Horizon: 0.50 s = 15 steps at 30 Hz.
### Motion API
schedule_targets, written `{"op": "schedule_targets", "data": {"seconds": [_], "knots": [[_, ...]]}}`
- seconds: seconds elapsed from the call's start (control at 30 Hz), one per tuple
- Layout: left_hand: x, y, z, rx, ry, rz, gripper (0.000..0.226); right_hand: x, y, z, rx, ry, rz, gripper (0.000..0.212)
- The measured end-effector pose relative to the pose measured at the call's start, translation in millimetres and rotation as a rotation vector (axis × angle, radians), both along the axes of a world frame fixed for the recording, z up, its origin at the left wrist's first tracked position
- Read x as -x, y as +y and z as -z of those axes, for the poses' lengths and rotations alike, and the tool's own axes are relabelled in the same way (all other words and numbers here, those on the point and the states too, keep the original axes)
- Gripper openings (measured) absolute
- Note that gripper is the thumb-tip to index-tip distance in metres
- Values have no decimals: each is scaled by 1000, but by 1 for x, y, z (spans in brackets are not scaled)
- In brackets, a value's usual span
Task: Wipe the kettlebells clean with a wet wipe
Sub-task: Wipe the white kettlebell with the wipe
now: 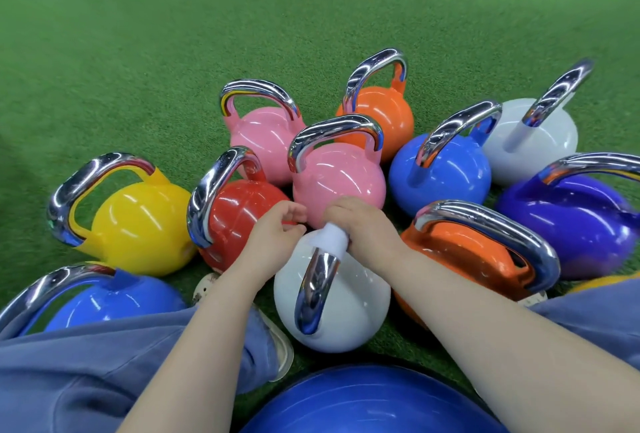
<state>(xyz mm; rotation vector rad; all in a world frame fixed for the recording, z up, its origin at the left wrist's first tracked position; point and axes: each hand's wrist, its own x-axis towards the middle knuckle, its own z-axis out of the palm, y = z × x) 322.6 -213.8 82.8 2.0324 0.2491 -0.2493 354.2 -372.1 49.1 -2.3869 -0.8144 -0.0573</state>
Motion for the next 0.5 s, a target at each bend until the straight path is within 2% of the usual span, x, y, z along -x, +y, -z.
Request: {"op": "schedule_targets", "data": {"seconds": [0.1,0.17,0.23,0.33,0.43,0.5], "knots": [[2,5,14,-86,64,83,36,-13,-1,3,36,225,112,12],[3,8,26,-195,71,189,47,-18,-2,10,-133,413,215,9],[5,10,39,-286,88,291,59,-19,-1,17,-264,504,341,20],[5,13,66,-399,178,420,79,-20,2,27,-341,682,466,34],[5,15,87,-497,195,520,102,-20,4,42,-265,665,492,37],[5,16,93,-487,177,518,107,-19,4,49,-208,671,482,28]]}}
